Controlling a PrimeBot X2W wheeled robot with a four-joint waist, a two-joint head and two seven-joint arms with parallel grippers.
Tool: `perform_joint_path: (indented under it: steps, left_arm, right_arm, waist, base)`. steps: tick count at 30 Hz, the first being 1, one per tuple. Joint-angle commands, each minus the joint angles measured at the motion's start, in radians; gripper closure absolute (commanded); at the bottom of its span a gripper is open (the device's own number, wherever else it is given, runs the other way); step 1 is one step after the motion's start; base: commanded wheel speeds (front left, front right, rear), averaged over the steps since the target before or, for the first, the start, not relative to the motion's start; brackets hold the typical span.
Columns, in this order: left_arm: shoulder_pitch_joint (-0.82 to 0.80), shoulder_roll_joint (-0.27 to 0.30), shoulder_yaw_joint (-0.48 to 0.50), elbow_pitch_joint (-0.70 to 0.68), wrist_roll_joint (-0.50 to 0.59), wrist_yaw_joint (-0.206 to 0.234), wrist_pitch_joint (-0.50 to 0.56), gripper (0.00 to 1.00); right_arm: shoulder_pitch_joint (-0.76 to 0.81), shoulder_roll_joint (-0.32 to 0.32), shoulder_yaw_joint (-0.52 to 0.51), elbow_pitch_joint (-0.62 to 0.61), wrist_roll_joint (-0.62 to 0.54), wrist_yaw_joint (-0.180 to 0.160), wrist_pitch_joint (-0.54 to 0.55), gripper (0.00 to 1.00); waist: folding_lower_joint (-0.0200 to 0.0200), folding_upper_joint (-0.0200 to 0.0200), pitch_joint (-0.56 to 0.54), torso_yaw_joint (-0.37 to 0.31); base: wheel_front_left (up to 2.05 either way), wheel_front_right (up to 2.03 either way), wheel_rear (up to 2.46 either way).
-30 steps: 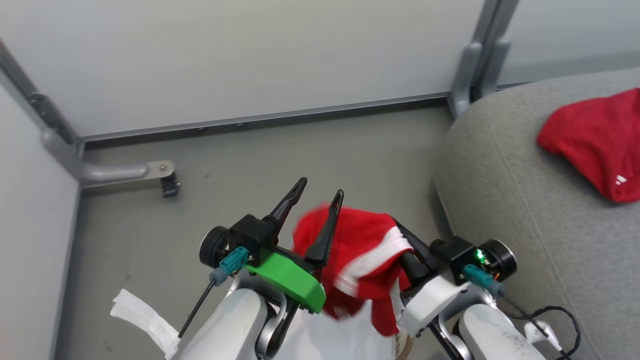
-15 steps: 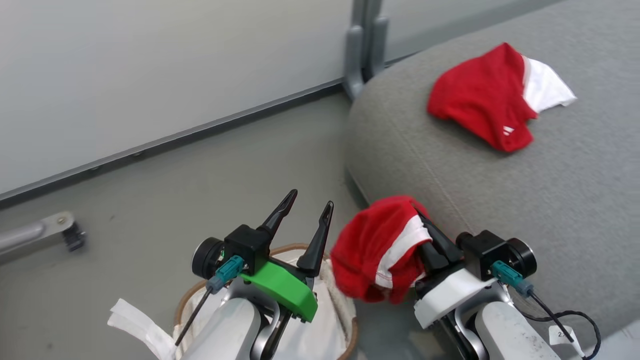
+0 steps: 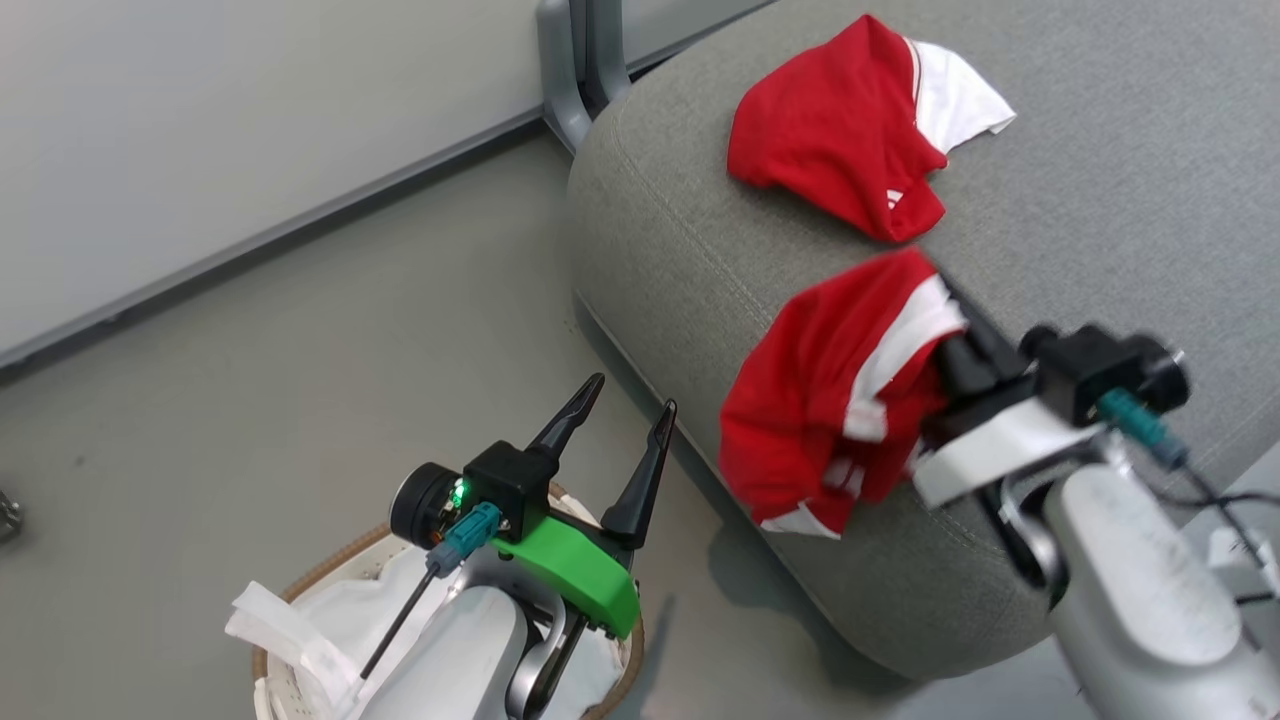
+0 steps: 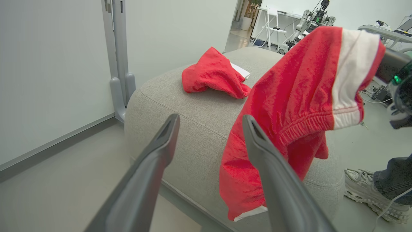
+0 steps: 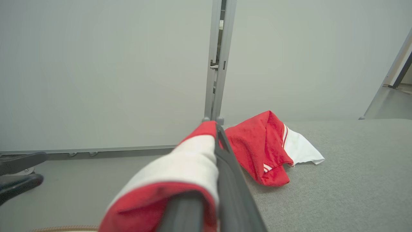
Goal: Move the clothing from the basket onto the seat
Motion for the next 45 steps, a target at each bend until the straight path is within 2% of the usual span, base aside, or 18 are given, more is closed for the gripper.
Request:
perform_joint_path:
  steps: [1, 11, 15, 20, 30, 36, 37, 38, 39, 40, 41, 42, 45]
  left_arm:
    - [-0.021, 0.006, -0.002, 0.002, 0.002, -0.006, -0.001, 0.0]
    - [-0.063, 0.006, -0.006, 0.009, 0.021, -0.007, -0.001, 0.0]
    - [-0.093, 0.006, -0.012, -0.001, 0.033, -0.007, -0.001, 0.0]
    - [-0.132, 0.006, -0.019, -0.014, 0.05, -0.007, -0.001, 0.0]
    - [-0.182, 0.005, -0.024, -0.023, 0.06, -0.007, -0.001, 0.0]
    - [-0.174, 0.005, -0.003, -0.017, 0.066, -0.007, -0.001, 0.0]
    - [-0.173, 0.005, -0.001, -0.016, 0.067, -0.007, -0.001, 0.0]
    - [-0.171, 0.005, 0.001, -0.014, 0.068, -0.007, -0.001, 0.0]
    - [-0.168, 0.005, 0.003, -0.012, 0.068, -0.007, -0.001, 0.0]
    - [-0.164, 0.005, 0.004, -0.01, 0.068, -0.007, -0.001, 0.0]
    - [-0.159, 0.005, 0.008, -0.007, 0.067, -0.007, -0.001, 0.0]
    - [-0.154, 0.005, 0.01, -0.005, 0.064, -0.007, -0.001, 0.0]
    - [-0.141, 0.005, 0.014, 0.0, 0.057, -0.007, -0.001, 0.0]
  right_arm:
    - [-0.048, -0.029, -0.01, -0.011, -0.003, -0.001, -0.002, 1.0]
    - [-0.337, -0.232, -0.095, 0.007, -0.095, -0.001, -0.002, 1.0]
    - [-0.438, -0.285, -0.136, 0.071, -0.159, -0.001, -0.002, 1.0]
    - [-0.523, -0.319, -0.203, 0.198, -0.24, -0.002, -0.002, 1.0]
    - [-0.567, -0.315, -0.42, 0.469, -0.341, -0.001, -0.002, 1.0]
    - [-0.516, -0.266, -0.49, 0.534, -0.38, -0.001, -0.002, 0.99]
    - [-0.506, -0.259, -0.497, 0.543, -0.385, -0.002, -0.002, 0.92]
    - [-0.496, -0.248, -0.508, 0.554, -0.388, -0.001, -0.002, 0.72]
    - [-0.487, -0.24, -0.516, 0.557, -0.391, -0.001, -0.002, 0.59]
    - [-0.473, -0.231, -0.525, 0.558, -0.396, -0.001, -0.002, 0.55]
    - [-0.46, -0.223, -0.531, 0.558, -0.398, -0.001, -0.002, 0.08]
    - [-0.441, -0.213, -0.541, 0.558, -0.396, -0.001, -0.002, 0.0]
    - [-0.395, -0.186, -0.56, 0.539, -0.385, -0.001, -0.002, 0.0]
  waist:
    - [0.0, -0.0001, 0.047, 0.005]
    - [0.0, -0.0001, 0.145, 0.062]
    - [0.0, -0.0001, 0.198, 0.095]
    - [0.0, -0.0001, 0.272, 0.148]
    - [0.0, -0.0001, 0.377, 0.254]
    - [0.0, -0.0001, 0.395, 0.278]
    - [0.0, -0.0001, 0.395, 0.279]
    - [0.0, -0.0001, 0.393, 0.28]
    - [0.0, -0.0001, 0.388, 0.28]
    - [0.0, -0.0001, 0.382, 0.279]
    - [0.0, -0.0001, 0.376, 0.277]
    - [0.0, -0.0001, 0.367, 0.274]
    - [0.0, -0.0001, 0.338, 0.266]
  base:
    - [0.0, 0.0, 0.0]
    - [0.0, 0.0, 0.0]
    - [0.0, 0.0, 0.0]
    - [0.0, 0.0, 0.0]
    - [0.0, 0.0, 0.0]
    - [0.0, 0.0, 0.0]
    - [0.0, 0.0, 0.0]
    - [0.0, 0.0, 0.0]
    - [0.0, 0.0, 0.0]
    - [0.0, 0.0, 0.0]
    - [0.0, 0.0, 0.0]
    - [0.0, 0.0, 0.0]
    - [0.0, 0.0, 0.0]
